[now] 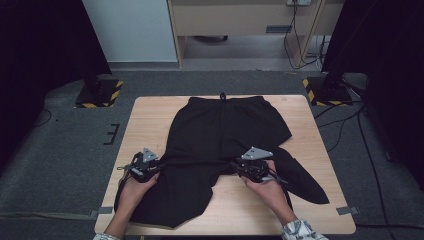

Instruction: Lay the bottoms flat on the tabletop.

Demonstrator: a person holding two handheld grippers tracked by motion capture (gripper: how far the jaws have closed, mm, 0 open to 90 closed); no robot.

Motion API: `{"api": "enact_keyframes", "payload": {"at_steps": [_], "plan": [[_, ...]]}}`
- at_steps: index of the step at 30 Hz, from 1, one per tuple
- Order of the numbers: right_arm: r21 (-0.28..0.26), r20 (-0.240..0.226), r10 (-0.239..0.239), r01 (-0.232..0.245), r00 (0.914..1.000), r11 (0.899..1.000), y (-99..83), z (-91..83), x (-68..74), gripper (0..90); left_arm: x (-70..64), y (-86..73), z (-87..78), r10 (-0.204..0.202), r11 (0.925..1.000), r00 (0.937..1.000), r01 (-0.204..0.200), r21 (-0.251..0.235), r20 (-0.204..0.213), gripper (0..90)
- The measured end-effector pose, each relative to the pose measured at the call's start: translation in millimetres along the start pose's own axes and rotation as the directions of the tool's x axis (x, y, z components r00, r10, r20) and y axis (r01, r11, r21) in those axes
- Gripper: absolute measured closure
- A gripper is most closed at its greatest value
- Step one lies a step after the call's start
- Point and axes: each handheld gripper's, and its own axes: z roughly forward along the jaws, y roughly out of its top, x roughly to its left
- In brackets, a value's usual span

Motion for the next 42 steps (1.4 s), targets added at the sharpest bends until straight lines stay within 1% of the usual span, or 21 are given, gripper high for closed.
{"api": "enact_keyframes", "payload": {"at_steps": [1,2,5,7,10,11,13,16,20,21,22,23,25,29,31,33,36,38,39,41,42], "plan": [[-0.025,-0.005,0.008,-0.008,1.0,1.0,0.8,-4.9,3.6,60.2,-0.2,-1.8,-3.4,0.007,0.9999,1.0,-0.007,-0.016,0.003,66.6],[-0.038,-0.021,0.001,-0.002,0.9998,0.999,1.8,-9.8,9.0,57.9,-0.4,-2.6,-5.9,0.007,0.9996,1.0,-0.006,-0.027,0.004,64.1],[-0.05,-0.069,-0.02,0.016,0.9974,0.999,2.4,-13.7,24.1,54.3,-0.6,-5.0,-18.6,0.02,0.9976,0.9998,-0.021,-0.066,-0.004,61.0],[-0.03,-0.098,-0.058,0.056,0.9934,0.998,1.6,-7.7,39.9,52.8,-2.2,-7.7,-26.4,0.041,0.9965,0.9989,-0.042,-0.072,-0.021,61.5],[0.004,-0.13,-0.079,0.081,0.9883,0.997,-0.8,7.8,57.6,51.4,-6.4,-17.5,-34.7,0.079,0.996,0.9962,-0.08,-0.04,-0.038,64.0],[0.014,-0.137,-0.08,0.083,0.9873,0.996,-1.3,12.5,61.5,50.5,-7.0,-19.9,-36.5,0.08,0.9961,0.9961,-0.081,-0.034,-0.038,64.2],[0.029,-0.145,-0.078,0.083,0.9863,0.996,-1.7,19.7,68.2,49.0,-7.2,-25.7,-42.3,0.074,0.9966,0.9965,-0.076,-0.033,-0.038,64.3],[0.026,-0.165,-0.07,0.076,0.9838,0.997,-1.8,28.7,77.2,48.8,-2.8,-33.1,-49.6,0.068,0.9974,0.9966,-0.069,-0.023,-0.046,65.4],[0.068,-0.161,-0.095,0.107,0.9824,0.992,-4.2,39.7,85.2,50.7,9.9,-54.5,-53.1,0.014,0.9999,0.9996,-0.014,0.009,-0.023,71.4],[0.068,-0.161,-0.095,0.107,0.9824,0.992,-4.2,39.7,85.2,50.7,9.9,-54.5,-53.1,0.014,0.9999,0.9996,-0.014,0.009,-0.023,73.3],[0.074,-0.155,-0.094,0.107,0.9835,0.992,-4.9,41.8,86.2,50.6,14.1,-61.5,-53.4,-0.007,0.9999,0.9999,0.007,0.009,-0.011,73.3],[0.077,-0.158,-0.093,0.106,0.983,0.991,-6.5,45.5,86.3,50.7,17.7,-68.2,-53.9,-0.018,0.9998,0.9998,0.018,-0.001,-0.003,77.0],[0.071,-0.158,-0.089,0.101,0.9834,0.992,-6.5,46.4,86.4,50.7,20.0,-71.6,-55.3,-0.044,0.9989,0.9989,0.044,-0.013,0.017,78.9],[0.071,-0.156,-0.104,0.117,0.9822,0.991,-5.9,47.3,87.2,50.7,17.8,-74.5,-59.0,-0.042,0.9991,0.9986,0.043,-0.007,0.03,81.4],[0.075,-0.162,-0.111,0.125,0.9805,0.989,-6.1,46.3,87.4,50.7,13.8,-78.0,-63.2,-0.041,0.9991,0.998,0.042,-0.004,0.049,82.9],[0.075,-0.172,-0.116,0.131,0.9783,0.989,-7.1,44.8,87.1,50.7,8.6,-82.9,-69.2,-0.048,0.9988,0.9957,0.048,0.0,0.08,83.4],[0.076,-0.185,-0.121,0.137,0.9753,0.988,-9.1,41.5,87.7,50.7,-1.3,-92.6,-80.1,-0.04,0.9992,0.9914,0.04,0.002,0.124,83.8],[0.08,-0.199,-0.129,0.147,0.9715,0.986,-10.2,39.1,89.0,50.7,-8.6,-97.8,-86.7,-0.034,0.9994,0.9865,0.034,0.006,0.16,84.1],[0.082,-0.207,-0.131,0.151,0.9694,0.985,-10.7,38.1,90.0,50.6,-14.1,-100.7,-91.2,-0.022,0.9997,0.9826,0.02,0.013,0.185,84.2],[0.081,-0.227,-0.139,0.161,0.964,0.984,-12.3,35.6,93.8,50.6,-23.8,-103.3,-97.3,0.008,0.9997,0.9791,-0.013,0.023,0.203,84.2],[0.082,-0.24,-0.147,0.171,0.9595,0.982,-12.5,34.9,95.7,50.6,-25.5,-103.4,-98.3,0.013,0.9995,0.9778,-0.019,0.026,0.209,84.0]]}}
